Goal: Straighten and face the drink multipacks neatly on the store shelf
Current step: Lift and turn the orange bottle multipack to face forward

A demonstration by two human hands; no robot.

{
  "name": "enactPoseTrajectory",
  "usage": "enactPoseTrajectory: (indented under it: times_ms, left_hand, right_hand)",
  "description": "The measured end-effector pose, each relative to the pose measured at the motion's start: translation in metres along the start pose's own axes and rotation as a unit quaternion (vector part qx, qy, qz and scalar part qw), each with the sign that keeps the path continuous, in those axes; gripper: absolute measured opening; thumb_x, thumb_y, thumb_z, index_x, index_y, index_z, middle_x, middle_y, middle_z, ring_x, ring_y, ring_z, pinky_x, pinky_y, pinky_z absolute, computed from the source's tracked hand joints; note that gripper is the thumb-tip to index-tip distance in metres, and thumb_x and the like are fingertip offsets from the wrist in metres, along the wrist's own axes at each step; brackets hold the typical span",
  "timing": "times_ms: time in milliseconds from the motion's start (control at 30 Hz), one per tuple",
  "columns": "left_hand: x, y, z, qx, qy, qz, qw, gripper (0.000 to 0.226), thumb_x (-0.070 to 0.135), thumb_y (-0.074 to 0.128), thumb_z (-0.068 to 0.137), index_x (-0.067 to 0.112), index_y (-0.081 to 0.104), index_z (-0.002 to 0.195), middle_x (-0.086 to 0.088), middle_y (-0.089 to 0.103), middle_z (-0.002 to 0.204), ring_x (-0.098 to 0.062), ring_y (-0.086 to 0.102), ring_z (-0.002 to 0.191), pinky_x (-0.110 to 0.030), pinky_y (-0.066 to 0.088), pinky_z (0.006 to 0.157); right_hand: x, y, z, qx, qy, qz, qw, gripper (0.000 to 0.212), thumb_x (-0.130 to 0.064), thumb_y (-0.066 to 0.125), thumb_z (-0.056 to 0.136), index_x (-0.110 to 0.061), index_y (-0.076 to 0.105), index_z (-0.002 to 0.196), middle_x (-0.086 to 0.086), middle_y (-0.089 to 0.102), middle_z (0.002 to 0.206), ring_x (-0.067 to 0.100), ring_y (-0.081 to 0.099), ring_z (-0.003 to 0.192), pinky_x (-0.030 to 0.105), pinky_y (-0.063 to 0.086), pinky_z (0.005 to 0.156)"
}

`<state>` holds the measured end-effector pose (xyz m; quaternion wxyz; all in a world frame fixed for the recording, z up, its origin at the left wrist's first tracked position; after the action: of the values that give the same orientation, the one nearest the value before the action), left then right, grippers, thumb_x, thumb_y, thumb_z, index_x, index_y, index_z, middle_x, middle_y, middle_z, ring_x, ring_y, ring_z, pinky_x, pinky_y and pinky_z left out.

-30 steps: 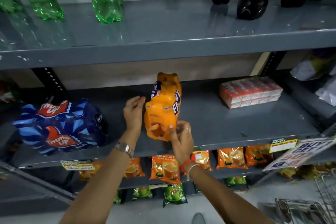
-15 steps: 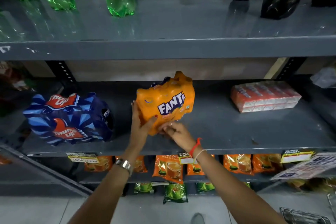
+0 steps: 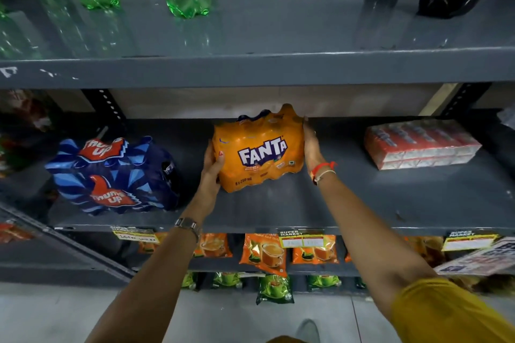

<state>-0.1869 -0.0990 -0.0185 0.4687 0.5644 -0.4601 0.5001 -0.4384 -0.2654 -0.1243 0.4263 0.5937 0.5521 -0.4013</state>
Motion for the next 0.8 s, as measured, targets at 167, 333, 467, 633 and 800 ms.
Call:
enactPoseTrajectory:
  times_ms: [167, 333, 467, 633, 800]
  left_hand:
    - [0.005, 0.012, 0.015, 0.014, -0.028, -0.014, 0.999, 0.061, 0.055, 0.037, 0.09, 0.038, 0.017, 0.145, -0.002, 0.048, 0.14, -0.019, 0.058, 0.113, -0.044, 0.053, 0.087]
    - [0.004, 0.031, 0.007, -0.029, -0.021, 0.013, 0.999, 0.067, 0.063, 0.038, 0.086, 0.04, 0.019, 0.145, 0.001, 0.049, 0.14, -0.017, 0.059, 0.114, -0.042, 0.055, 0.087]
    - [0.0, 0.043, -0.003, -0.026, -0.017, 0.02, 0.999, 0.056, 0.051, 0.031, 0.095, 0.039, 0.014, 0.147, 0.002, 0.045, 0.143, -0.014, 0.057, 0.113, -0.036, 0.055, 0.085]
    - [-0.003, 0.044, -0.02, -0.037, -0.025, 0.017, 0.999, 0.06, 0.052, 0.034, 0.094, 0.042, 0.008, 0.147, 0.003, 0.043, 0.145, -0.017, 0.054, 0.12, -0.037, 0.053, 0.088]
    - [-0.005, 0.046, -0.034, -0.038, -0.027, 0.018, 0.999, 0.062, 0.053, 0.035, 0.093, 0.04, 0.008, 0.147, 0.002, 0.042, 0.146, -0.012, 0.056, 0.112, -0.039, 0.053, 0.089]
  right_hand:
    - [-0.069, 0.03, -0.123, 0.06, -0.067, 0.035, 0.995, 0.053, -0.072, 0.04, 0.077, -0.035, 0.046, 0.114, 0.007, 0.054, 0.128, 0.025, 0.061, 0.109, 0.045, 0.055, 0.087]
    - [-0.06, 0.004, -0.142, 0.071, -0.09, 0.027, 0.993, 0.054, -0.069, 0.047, 0.076, -0.033, 0.044, 0.115, 0.01, 0.052, 0.13, 0.025, 0.063, 0.107, 0.039, 0.059, 0.078]
    - [-0.061, -0.006, -0.153, 0.08, -0.1, 0.01, 0.992, 0.053, -0.067, 0.044, 0.081, -0.029, 0.043, 0.118, 0.011, 0.049, 0.133, 0.025, 0.061, 0.109, 0.036, 0.058, 0.076]
    - [-0.055, -0.011, -0.167, 0.093, -0.111, 0.025, 0.989, 0.043, -0.057, 0.042, 0.09, -0.026, 0.042, 0.119, 0.009, 0.049, 0.131, 0.024, 0.058, 0.113, 0.031, 0.055, 0.079]
    - [-0.047, -0.018, -0.189, 0.102, -0.115, 0.032, 0.988, 0.038, -0.055, 0.042, 0.091, -0.027, 0.042, 0.117, 0.013, 0.049, 0.133, 0.025, 0.058, 0.114, 0.028, 0.054, 0.077]
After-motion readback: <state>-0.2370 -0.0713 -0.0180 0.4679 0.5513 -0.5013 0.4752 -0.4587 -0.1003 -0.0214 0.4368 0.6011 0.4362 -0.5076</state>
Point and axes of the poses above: each hand's wrist, its own z-axis towards the middle knuckle, its own y-axis out of the palm, x = y × z, the point moved 5 cm from there along z, towards the middle knuckle
